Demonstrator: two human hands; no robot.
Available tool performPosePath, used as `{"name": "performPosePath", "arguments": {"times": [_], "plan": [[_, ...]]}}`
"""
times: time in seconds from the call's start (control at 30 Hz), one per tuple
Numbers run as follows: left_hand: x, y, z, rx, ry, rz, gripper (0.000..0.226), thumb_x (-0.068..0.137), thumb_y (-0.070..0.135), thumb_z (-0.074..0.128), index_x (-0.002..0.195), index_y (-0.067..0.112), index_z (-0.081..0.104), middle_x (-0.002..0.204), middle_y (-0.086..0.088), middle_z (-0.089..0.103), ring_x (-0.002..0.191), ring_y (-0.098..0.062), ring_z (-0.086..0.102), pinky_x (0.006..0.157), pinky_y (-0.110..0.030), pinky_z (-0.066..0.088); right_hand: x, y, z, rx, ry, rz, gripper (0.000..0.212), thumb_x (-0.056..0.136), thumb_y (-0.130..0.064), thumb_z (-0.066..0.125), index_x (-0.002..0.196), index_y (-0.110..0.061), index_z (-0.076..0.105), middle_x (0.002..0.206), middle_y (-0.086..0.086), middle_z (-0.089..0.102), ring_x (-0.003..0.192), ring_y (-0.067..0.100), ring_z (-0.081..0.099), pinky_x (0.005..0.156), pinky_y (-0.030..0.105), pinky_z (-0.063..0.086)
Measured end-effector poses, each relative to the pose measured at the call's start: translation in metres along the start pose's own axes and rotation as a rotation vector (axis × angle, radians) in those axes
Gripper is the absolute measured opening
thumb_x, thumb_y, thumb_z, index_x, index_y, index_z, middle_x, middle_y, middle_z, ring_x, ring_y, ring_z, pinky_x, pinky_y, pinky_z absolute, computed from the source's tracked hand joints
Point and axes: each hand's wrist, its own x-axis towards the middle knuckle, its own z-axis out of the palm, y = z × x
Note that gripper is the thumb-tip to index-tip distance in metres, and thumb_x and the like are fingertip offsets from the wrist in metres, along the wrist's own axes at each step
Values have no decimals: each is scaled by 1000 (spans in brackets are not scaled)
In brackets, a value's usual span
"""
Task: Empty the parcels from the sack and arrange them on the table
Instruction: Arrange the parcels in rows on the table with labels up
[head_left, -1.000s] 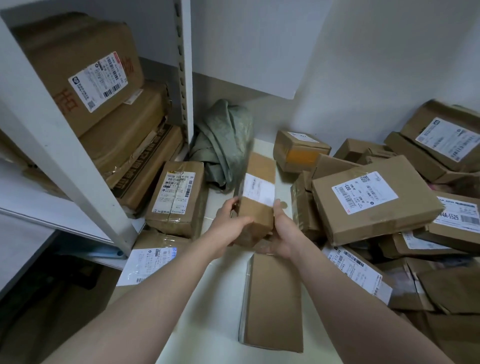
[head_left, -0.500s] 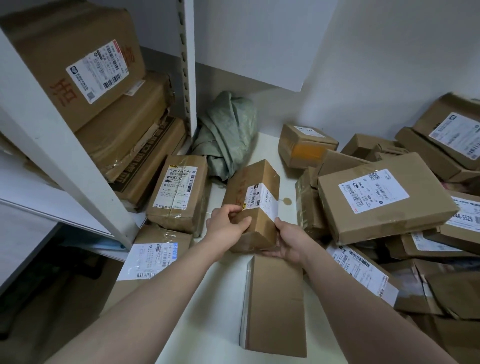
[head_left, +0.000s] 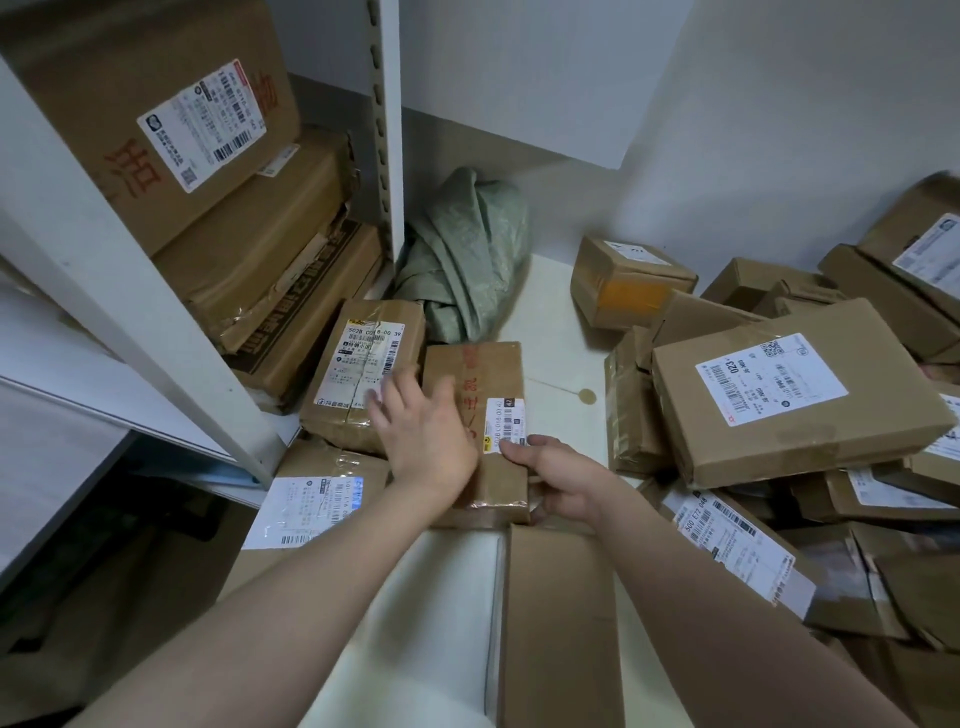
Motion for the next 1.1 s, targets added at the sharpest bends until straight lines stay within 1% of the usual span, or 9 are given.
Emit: {"name": "performPosePath", "arguments": {"times": [0.13, 0.23, 0.37, 0.43, 0.53, 0.63, 0.83, 1.0, 1.1], "plan": [[22, -33, -4, 81, -211, -74, 62, 81, 13, 58, 138, 32, 41, 160, -6, 7, 147, -33, -2, 112, -68, 4, 21, -10, 24, 138, 50, -30, 38, 98, -32, 56, 127, -8, 55, 102, 10, 71, 72, 20, 69, 46, 29, 53], [23, -50, -5, 89, -262, -26, 66, 80, 2, 55, 137, 33, 46, 160, 0, 4, 147, -30, -3, 110, -71, 6, 36, -8, 31, 141, 103, -9, 47, 95, -36, 59, 132, -11, 48, 113, 11, 69, 83, 22, 70, 47, 33, 55], [24, -36, -7, 174, -202, -18, 59, 78, 11, 56, 134, 29, 50, 159, -5, 8, 148, -31, -7, 113, -67, -7, 36, -7, 25, 54, 122, 21, 35, 97, -33, 55, 121, -8, 56, 111, 9, 69, 90, 24, 66, 69, 54, 58], [30, -17, -10, 143, -167, 21, 54, 81, 20, 57, 134, 26, 49, 159, -8, 8, 148, -33, -6, 114, -63, -8, 30, -14, 18, 6, 162, -14, 30, 98, -31, 52, 113, -5, 56, 108, 9, 67, 82, 20, 60, 78, 45, 58], [46, 16, -11, 60, -155, 91, 58, 83, 29, 63, 138, 26, 44, 157, -9, 9, 147, -32, 0, 115, -60, -9, 22, -38, 3, -103, 294, -128, 26, 96, -27, 52, 119, -19, 42, 101, 2, 50, 70, 13, 45, 73, 32, 45], [73, 52, -5, -44, -159, 124, 58, 87, 32, 60, 141, 28, 40, 156, -9, 16, 146, -32, 6, 116, -60, -3, 19, -80, -20, -166, 476, -298, 46, 95, -27, 51, 139, -14, 42, 114, 7, 55, 93, 22, 57, 81, 34, 49], [146, 126, 14, -443, -317, 77, 59, 94, 45, 52, 145, 21, 37, 147, -14, 40, 137, -33, 33, 112, -41, 25, 10, -184, -88, -411, 880, -522, 45, 93, -14, 48, 137, -12, 46, 135, 9, 55, 126, 29, 50, 98, 29, 38], [189, 171, 40, -859, -523, -40, 59, 95, 51, 48, 146, 23, 38, 146, -9, 44, 131, -29, 44, 108, -43, 39, 44, -227, -146, -749, 973, -178, 50, 92, -21, 51, 137, -2, 37, 139, 17, 43, 133, 36, 34, 109, 39, 27], [205, 188, 46, -958, -688, -79, 60, 98, 54, 39, 151, 27, 29, 152, -1, 39, 134, -27, 42, 109, -41, 38, 65, -230, -161, -664, 872, -65, 59, 81, -25, 53, 133, -2, 41, 127, 15, 52, 120, 36, 50, 100, 44, 44]]}}
